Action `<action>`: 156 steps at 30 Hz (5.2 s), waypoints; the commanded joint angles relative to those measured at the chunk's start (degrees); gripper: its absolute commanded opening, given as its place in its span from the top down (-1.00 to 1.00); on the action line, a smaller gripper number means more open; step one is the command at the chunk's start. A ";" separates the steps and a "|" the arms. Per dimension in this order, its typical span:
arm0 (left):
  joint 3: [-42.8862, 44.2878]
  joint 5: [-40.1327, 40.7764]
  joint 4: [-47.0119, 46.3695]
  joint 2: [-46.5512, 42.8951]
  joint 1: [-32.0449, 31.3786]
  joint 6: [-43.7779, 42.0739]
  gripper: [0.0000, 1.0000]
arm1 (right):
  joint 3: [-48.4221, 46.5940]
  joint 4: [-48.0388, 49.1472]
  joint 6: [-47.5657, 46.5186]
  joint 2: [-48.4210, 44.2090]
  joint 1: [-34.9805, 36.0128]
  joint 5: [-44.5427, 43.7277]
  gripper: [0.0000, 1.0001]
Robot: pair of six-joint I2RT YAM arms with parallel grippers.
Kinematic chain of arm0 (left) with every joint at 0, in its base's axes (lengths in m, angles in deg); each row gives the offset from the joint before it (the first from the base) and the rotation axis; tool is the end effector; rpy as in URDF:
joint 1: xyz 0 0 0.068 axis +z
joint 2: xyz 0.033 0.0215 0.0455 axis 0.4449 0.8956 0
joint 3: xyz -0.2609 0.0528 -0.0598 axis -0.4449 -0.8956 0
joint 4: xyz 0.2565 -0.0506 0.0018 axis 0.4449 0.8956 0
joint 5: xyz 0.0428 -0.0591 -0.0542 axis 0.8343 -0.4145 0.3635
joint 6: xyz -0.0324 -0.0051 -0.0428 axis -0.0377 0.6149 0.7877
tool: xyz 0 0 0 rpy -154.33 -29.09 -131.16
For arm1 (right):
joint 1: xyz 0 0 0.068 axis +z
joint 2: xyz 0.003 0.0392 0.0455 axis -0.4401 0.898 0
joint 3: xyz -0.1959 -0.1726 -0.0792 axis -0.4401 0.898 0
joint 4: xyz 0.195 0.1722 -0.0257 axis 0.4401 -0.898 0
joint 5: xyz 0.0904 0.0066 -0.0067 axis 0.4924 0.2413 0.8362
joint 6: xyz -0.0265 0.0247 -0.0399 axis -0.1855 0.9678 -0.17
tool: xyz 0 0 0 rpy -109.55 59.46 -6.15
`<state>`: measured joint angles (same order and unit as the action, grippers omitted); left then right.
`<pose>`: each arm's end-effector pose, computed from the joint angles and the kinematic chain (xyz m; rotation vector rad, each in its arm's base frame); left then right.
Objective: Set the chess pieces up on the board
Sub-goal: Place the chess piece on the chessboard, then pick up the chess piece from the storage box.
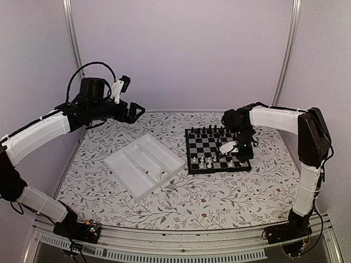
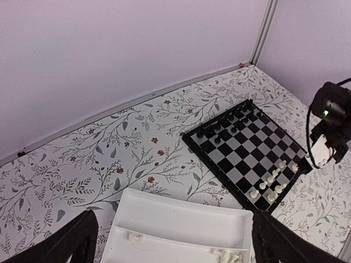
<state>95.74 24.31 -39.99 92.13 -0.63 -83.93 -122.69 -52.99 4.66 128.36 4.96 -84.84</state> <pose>0.2832 -0.1500 0.3441 0.4895 1.9785 -0.4866 0.3105 0.1778 0.2012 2.1067 -2.1954 0.3245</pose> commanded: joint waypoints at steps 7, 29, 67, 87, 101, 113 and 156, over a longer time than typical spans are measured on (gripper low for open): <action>-0.94 -2.39 -1.19 1.01 0.01 -1.57 -0.99 | -4.27 -0.34 0.58 4.24 0.08 2.64 0.94; -0.99 -5.19 -1.09 2.14 -0.02 -1.42 -0.99 | -5.54 -0.28 1.07 7.14 0.04 2.28 0.88; -0.29 4.56 -2.72 -2.95 -1.53 -3.30 -0.99 | -3.28 2.62 5.24 -12.26 -0.61 6.22 -0.98; 1.24 1.38 11.22 13.29 2.46 -5.42 0.04 | 15.27 37.63 20.78 -28.15 -12.33 36.22 -0.23; 10.17 -3.31 14.61 33.03 7.71 -6.55 0.32 | 13.16 34.63 21.86 -19.88 -12.17 44.74 0.01; 13.00 -3.47 15.39 37.42 8.92 -7.83 0.48 | 12.64 34.11 21.55 -18.04 -12.25 44.75 0.01; -6.69 -20.94 1.13 22.10 8.99 4.29 0.96 | -1.99 32.04 28.75 -5.00 1.90 50.51 0.09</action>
<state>91.94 8.35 -32.54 118.75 7.92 -84.13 -120.70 -22.54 28.00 120.07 5.49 -35.56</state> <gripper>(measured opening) 0.035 0.452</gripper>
